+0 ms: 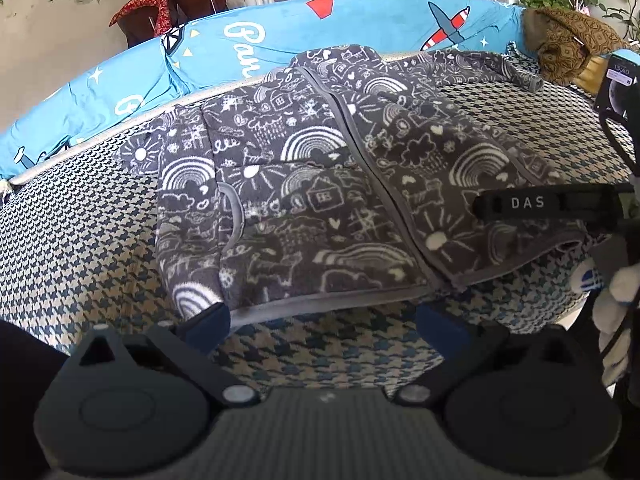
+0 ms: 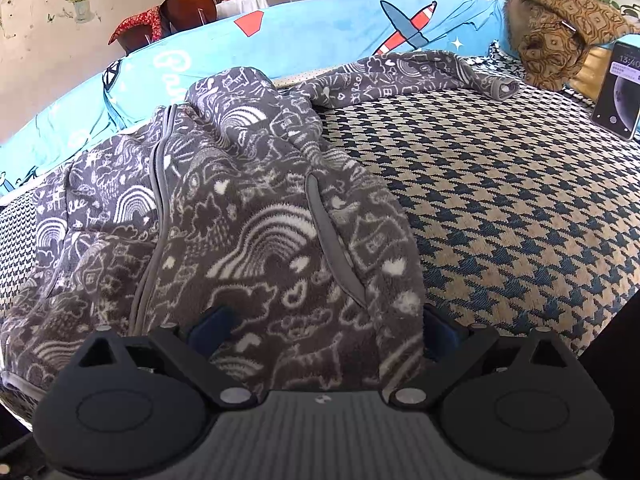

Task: Fold clothes
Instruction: 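Grasp the jacket hem with both grippers and lift it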

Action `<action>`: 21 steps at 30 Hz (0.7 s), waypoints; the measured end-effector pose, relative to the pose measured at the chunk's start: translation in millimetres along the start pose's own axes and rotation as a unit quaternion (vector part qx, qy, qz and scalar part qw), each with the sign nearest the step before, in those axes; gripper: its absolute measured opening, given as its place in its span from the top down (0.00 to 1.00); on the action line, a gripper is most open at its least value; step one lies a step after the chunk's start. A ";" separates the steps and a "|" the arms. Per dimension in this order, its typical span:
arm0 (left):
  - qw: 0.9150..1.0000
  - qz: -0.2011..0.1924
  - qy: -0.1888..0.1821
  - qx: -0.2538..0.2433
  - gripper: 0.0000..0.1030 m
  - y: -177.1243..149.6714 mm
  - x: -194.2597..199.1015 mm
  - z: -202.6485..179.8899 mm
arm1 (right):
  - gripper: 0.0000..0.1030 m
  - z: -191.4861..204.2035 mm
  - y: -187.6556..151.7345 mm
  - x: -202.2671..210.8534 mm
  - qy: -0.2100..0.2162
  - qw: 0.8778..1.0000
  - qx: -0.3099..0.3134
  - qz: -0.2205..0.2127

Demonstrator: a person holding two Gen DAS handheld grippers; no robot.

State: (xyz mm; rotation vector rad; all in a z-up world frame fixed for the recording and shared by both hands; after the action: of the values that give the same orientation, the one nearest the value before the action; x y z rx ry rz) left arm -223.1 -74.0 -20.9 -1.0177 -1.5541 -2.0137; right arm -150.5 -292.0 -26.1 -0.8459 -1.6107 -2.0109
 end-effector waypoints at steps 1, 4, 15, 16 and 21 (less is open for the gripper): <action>1.000 0.004 0.004 0.003 0.00 -0.6 -2.0 1.4 | 0.04 -0.7 0.4 0.1 0.002 1.000 -0.002 0.001; 1.000 0.015 0.017 0.013 0.00 -2.3 -8.5 6.1 | 0.04 -4.7 2.1 0.8 0.010 1.000 -0.019 0.002; 0.998 0.018 0.032 0.041 0.00 0.7 -23.3 19.3 | 0.09 -27.0 12.4 21.2 0.028 0.994 -0.094 -0.042; 0.998 0.015 0.033 0.044 0.00 2.9 -24.0 20.6 | 0.12 -29.2 13.4 25.5 0.038 0.993 -0.098 -0.050; 0.997 0.002 0.044 0.067 0.00 14.7 -27.3 33.6 | 0.27 -24.5 12.8 40.8 0.067 0.993 -0.068 -0.064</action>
State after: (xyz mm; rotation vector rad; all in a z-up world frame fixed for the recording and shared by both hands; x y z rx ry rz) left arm -184.8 -49.8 -27.8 -0.8684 -1.6153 -1.8969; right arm -176.3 -317.0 7.7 -0.6527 -1.5015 -2.2374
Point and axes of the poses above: each gripper's, at about its wrist camera, not at the fingertips, and x roughly against the way its jaws point, z to its left, y to its top, the point moved 2 cm from there along -x, roughly the way its jaws point
